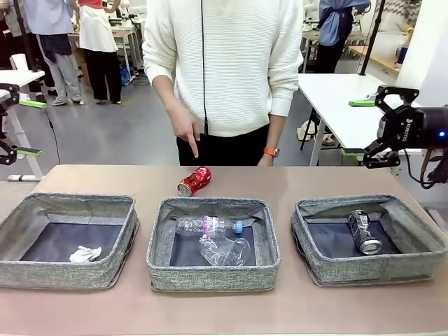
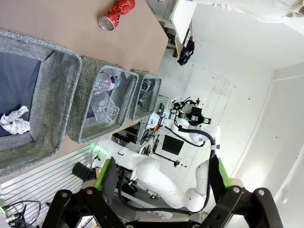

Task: Sort the waste into the appropriate baskets.
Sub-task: Pick up the waste item pointed out by the person.

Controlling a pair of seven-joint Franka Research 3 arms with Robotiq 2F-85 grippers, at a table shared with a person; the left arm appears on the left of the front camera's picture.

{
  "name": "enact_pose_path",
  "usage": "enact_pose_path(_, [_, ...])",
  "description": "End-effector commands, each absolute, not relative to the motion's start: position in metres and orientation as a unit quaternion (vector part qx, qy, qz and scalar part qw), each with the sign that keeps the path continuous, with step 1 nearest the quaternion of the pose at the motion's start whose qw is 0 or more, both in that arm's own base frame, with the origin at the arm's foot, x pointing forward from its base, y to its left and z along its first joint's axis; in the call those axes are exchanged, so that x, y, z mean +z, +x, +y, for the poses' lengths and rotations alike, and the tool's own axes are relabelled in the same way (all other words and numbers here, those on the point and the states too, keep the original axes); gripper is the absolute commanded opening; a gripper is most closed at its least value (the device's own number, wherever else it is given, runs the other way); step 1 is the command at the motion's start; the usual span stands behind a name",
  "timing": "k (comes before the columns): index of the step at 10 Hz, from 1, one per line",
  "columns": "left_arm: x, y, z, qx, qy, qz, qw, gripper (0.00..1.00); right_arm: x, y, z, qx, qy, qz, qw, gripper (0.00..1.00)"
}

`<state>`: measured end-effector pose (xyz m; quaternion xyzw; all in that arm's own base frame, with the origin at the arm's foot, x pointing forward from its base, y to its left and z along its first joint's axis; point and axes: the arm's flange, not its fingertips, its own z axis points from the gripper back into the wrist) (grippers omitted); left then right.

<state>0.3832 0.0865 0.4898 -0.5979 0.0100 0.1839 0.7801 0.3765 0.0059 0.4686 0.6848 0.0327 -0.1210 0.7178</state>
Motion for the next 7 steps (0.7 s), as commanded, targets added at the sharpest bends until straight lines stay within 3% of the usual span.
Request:
enact_pose_path(1, [0.4915,0.3809,0.0862,0.184,-0.595,0.011,0.782,1.0,0.4717,0.3776,0.0031,-0.111,0.687,0.029,0.718,1.0])
enact_pose_path(7, [0.4898,0.3832,0.0865,0.184,-0.598,0.01,0.78,1.0,0.4717,0.3776,0.0031,-0.111,0.687,0.029,0.718,1.0])
